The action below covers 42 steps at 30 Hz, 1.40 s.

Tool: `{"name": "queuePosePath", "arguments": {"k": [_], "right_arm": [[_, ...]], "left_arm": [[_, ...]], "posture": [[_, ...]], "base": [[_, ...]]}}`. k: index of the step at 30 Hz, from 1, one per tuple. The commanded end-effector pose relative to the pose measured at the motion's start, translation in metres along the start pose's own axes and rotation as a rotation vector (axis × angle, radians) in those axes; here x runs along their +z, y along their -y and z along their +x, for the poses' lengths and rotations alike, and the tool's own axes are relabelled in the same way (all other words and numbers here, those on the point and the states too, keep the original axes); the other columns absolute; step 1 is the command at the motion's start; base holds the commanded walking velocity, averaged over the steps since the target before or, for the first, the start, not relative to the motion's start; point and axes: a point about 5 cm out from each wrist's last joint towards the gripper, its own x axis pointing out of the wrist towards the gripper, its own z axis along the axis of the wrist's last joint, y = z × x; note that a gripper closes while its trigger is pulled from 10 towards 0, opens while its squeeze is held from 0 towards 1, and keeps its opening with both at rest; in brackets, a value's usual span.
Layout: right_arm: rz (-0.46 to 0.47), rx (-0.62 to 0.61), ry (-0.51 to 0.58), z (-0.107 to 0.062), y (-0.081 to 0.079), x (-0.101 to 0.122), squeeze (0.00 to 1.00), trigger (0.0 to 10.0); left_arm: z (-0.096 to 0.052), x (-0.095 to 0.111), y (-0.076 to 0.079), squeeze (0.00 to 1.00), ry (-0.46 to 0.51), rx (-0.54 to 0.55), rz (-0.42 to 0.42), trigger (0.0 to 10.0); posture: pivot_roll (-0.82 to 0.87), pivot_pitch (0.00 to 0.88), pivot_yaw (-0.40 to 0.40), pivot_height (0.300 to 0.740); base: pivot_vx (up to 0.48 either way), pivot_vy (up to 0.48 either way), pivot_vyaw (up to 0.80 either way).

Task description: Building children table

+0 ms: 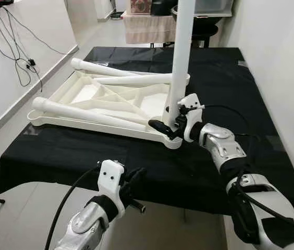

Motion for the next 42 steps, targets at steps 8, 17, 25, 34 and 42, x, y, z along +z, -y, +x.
{"name": "queuePosePath", "arguments": {"k": [8,17,25,34,42], "right_arm": [[0.002,0.074,0.004,0.003,-0.002,0.003,0.0,0.0],[-0.081,0.003,0.014,-0.014,0.014,0.003,0.0,0.0],[-0.08,-0.793,-0.051,-0.033,0.0,-0.029,0.0,0.0],[0.01,-0.58,-0.041,-0.003,-0.03,-0.043,0.0,0.0],[0.019,-0.509,-0.105,0.0,-0.036,-0.037,1.0,10.0]], "left_arm": [[-0.01,0.001,0.005,0.0,-0.026,-0.002,-0.017,10.0],[-0.006,0.0,0.003,0.0,-0.031,-0.002,-0.021,10.0],[0.001,-0.002,-0.005,0.0,-0.036,-0.004,-0.019,10.0],[0.015,-0.004,-0.016,0.0,-0.018,0.025,-0.001,10.0],[0.018,-0.004,-0.017,0.0,-0.013,0.024,-0.002,10.0]], "posture": [[0.07,0.184,0.05,0.74],[0.01,0.168,0.057,0.74],[-0.03,0.13,0.036,0.74],[-0.05,0.067,0.027,0.74],[-0.05,0.061,0.022,0.74]], "base": [[0.0,0.0,0.0],[0.0,0.0,0.0],[0.0,0.0,0.0],[0.0,0.0,0.0],[0.0,0.0,0.0]]}}
